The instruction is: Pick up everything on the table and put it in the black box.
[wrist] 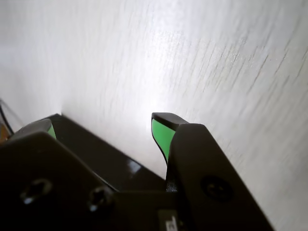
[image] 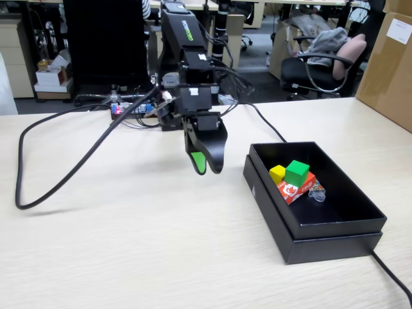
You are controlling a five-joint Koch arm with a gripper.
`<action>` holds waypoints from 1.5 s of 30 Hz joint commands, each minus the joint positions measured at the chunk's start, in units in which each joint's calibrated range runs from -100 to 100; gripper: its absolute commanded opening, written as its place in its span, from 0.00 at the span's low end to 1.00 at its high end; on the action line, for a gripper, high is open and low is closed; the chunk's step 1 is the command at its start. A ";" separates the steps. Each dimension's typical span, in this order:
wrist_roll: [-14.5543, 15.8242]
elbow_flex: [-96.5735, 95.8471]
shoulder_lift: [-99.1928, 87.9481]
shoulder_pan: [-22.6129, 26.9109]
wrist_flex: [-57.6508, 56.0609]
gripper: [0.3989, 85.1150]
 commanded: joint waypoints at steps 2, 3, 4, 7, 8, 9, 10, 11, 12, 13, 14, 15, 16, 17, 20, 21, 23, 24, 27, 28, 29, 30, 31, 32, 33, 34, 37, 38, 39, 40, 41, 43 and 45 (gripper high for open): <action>-0.10 -8.96 -15.24 0.05 10.53 0.47; -0.20 -11.41 -17.42 0.05 11.57 0.47; -0.29 -13.67 -19.60 0.05 12.52 0.47; -0.34 -21.02 -26.48 0.10 14.68 0.47; -0.39 -22.83 -27.86 0.15 14.94 0.48; -0.39 -24.91 -29.35 0.15 15.80 0.51; -0.39 -27.18 -30.96 0.10 17.19 0.53; -0.44 -29.45 -32.56 0.10 18.74 0.53; -0.49 -31.80 -34.05 0.10 20.30 0.53; -0.68 -34.07 -35.55 0.10 21.85 0.53; -0.73 -36.52 -37.15 0.10 23.06 0.53; -0.73 -38.79 -38.53 0.15 24.62 0.54; -0.83 -41.05 -39.45 0.24 26.60 0.54; -0.93 -43.41 -40.82 0.29 28.59 0.54; -1.22 -49.30 -43.46 0.39 33.17 0.55; -1.27 -50.57 -43.92 0.39 34.12 0.56; -1.07 -53.11 -45.18 0.39 34.81 0.57; -0.98 -53.75 -45.53 0.49 34.90 0.58; -0.83 -55.83 -46.10 0.83 35.33 0.59; -0.83 -56.37 -46.10 0.83 35.85 0.59; -0.88 -57.10 -46.22 0.83 36.71 0.59; -0.83 -57.92 -46.22 0.78 37.84 0.59; -0.88 -58.82 -46.22 0.73 38.87 0.59; -0.88 -59.73 -46.22 0.73 39.65 0.59; -0.93 -60.64 -46.22 0.73 40.34 0.59; -0.93 -61.27 -46.22 0.73 40.69 0.59; -0.93 -62.99 -46.22 0.78 40.69 0.59; -0.93 -63.72 -46.22 0.78 40.69 0.59; -0.93 -64.35 -46.22 0.73 40.69 0.59; -0.98 -64.90 -46.10 0.63 40.69 0.59; -1.07 -65.35 -46.10 0.59 40.69 0.59; -1.17 -66.17 -46.10 0.63 40.69 0.59; -1.17 -66.71 -46.10 0.83 40.69 0.59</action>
